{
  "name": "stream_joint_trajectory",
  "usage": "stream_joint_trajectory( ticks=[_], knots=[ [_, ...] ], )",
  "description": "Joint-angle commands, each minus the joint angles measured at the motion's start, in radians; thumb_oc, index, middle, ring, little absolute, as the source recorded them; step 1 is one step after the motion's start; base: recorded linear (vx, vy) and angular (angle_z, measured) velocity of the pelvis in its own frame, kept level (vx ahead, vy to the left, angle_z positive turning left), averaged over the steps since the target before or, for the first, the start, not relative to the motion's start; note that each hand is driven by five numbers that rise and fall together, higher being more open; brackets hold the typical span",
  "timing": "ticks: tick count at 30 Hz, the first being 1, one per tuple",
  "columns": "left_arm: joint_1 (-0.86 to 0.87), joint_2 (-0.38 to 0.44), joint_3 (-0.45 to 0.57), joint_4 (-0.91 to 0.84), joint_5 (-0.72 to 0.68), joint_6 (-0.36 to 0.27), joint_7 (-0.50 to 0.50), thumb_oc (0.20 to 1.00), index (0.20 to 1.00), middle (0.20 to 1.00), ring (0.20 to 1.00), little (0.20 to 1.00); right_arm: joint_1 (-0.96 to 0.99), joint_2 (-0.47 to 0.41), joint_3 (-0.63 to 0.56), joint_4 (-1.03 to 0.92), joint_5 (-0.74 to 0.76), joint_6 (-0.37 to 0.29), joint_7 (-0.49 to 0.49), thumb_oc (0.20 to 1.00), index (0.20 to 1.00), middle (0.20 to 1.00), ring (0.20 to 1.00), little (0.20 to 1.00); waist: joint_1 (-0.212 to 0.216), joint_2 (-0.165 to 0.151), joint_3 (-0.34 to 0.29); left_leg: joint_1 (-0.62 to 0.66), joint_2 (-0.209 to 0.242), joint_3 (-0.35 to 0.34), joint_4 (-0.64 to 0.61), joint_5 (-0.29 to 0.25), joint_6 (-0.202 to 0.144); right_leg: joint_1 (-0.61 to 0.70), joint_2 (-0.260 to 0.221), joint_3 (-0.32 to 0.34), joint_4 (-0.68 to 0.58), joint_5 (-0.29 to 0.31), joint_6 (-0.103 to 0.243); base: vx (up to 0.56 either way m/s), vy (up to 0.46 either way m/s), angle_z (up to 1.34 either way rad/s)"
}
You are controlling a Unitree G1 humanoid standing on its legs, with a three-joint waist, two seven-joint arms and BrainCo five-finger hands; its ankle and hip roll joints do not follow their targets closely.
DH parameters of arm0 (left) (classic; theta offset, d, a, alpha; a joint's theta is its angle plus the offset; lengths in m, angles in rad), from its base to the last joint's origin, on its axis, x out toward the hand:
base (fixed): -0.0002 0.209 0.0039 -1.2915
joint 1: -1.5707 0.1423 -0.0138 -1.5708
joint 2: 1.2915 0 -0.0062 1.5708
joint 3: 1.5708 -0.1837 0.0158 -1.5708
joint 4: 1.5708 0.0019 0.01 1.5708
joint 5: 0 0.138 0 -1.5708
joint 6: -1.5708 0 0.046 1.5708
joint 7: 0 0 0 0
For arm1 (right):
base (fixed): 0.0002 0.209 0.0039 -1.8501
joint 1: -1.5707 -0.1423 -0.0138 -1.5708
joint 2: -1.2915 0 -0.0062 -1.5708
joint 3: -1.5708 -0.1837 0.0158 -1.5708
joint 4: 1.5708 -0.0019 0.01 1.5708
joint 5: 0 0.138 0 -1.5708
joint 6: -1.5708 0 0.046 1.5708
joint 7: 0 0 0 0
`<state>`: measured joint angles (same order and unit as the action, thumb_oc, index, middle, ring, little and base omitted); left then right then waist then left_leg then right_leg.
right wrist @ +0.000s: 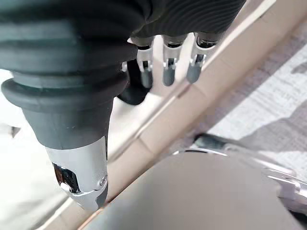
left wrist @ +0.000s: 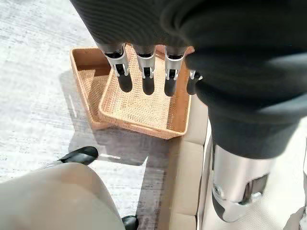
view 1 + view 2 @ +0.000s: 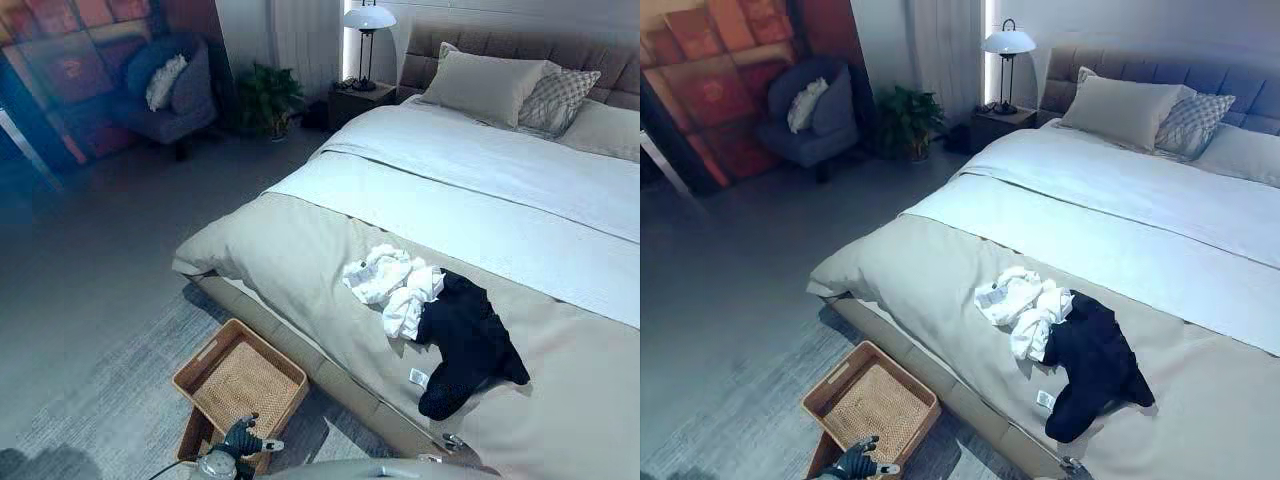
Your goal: Pick up clothes into the bucket
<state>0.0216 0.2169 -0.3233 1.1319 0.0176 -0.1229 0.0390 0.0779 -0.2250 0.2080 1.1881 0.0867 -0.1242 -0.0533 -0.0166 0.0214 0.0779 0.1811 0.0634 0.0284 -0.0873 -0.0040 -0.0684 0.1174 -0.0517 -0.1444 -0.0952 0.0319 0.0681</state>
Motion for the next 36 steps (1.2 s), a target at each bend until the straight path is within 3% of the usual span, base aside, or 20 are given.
stream_joint_trajectory(
  ticks=[1,16,22,23,27,33,36],
  knots=[
    [-0.048,-0.052,-0.022,0.045,-0.007,-0.030,-0.007,1.000,1.000,1.000,1.000,1.000,-0.104,-0.002,0.038,0.031,-0.012,-0.020,-0.007,1.000,1.000,1.000,1.000,1.000,-0.046,-0.050,0.030,-0.026,-0.059,-0.020,0.039,-0.036,0.030,0.062,-0.064,-0.035,0.029,-0.041,0.060,0.03,0.167,0.01],
    [-0.049,-0.048,-0.011,0.064,-0.024,-0.019,0.008,1.000,1.000,1.000,1.000,1.000,-0.134,-0.002,-0.012,0.028,0.063,-0.012,-0.037,1.000,1.000,1.000,1.000,1.000,-0.041,-0.049,0.049,-0.045,-0.062,-0.041,0.040,-0.033,0.033,0.030,-0.071,-0.048,0.085,-0.063,0.053,0.00,0.000,0.00],
    [-0.041,-0.040,-0.014,0.006,-0.039,-0.027,0.035,1.000,1.000,1.000,1.000,1.000,-0.156,-0.034,-0.061,-0.285,0.166,-0.064,-0.102,1.000,1.000,1.000,1.000,1.000,-0.043,-0.042,0.077,-0.078,-0.065,-0.045,0.048,-0.024,0.036,-0.008,-0.071,-0.050,0.105,-0.065,0.052,-0.04,0.002,0.00],
    [-0.040,-0.036,-0.018,-0.027,-0.042,-0.035,0.055,1.000,1.000,1.000,1.000,1.000,-0.166,-0.058,-0.093,-0.404,0.159,-0.093,-0.156,1.000,1.000,1.000,1.000,1.000,-0.047,-0.035,0.098,-0.100,-0.066,-0.048,0.053,-0.018,0.037,-0.033,-0.073,-0.050,0.118,-0.065,0.054,-0.09,0.017,0.00],
    [-0.058,-0.023,-0.033,-0.069,-0.057,-0.042,0.095,1.000,1.000,1.000,1.000,1.000,-0.239,-0.114,-0.164,-0.483,0.128,-0.117,-0.280,1.000,1.000,1.000,1.000,1.000,-0.046,-0.017,0.137,-0.147,-0.070,-0.056,0.062,-0.005,0.041,-0.096,-0.081,-0.051,0.157,-0.069,0.055,-0.09,0.015,0.01],
    [-0.090,-0.014,-0.050,-0.114,-0.081,-0.052,0.130,1.000,1.000,1.000,1.000,1.000,-0.349,-0.195,-0.226,-0.485,0.034,-0.095,-0.426,1.000,1.000,1.000,1.000,1.000,-0.045,0.016,0.189,-0.209,-0.079,-0.070,0.064,0.015,0.053,-0.208,-0.098,-0.037,0.245,-0.083,0.047,-0.08,0.025,0.03],
    [-0.105,-0.013,-0.062,-0.132,-0.094,-0.058,0.154,1.000,1.000,1.000,1.000,1.000,-0.423,-0.295,-0.278,-0.430,-0.055,-0.062,-0.560,1.000,1.000,1.000,1.000,1.000,-0.041,0.039,0.220,-0.244,-0.085,-0.082,0.050,0.037,0.052,-0.260,-0.112,-0.039,0.265,-0.085,0.046,-0.05,-0.001,0.04]
  ],
)
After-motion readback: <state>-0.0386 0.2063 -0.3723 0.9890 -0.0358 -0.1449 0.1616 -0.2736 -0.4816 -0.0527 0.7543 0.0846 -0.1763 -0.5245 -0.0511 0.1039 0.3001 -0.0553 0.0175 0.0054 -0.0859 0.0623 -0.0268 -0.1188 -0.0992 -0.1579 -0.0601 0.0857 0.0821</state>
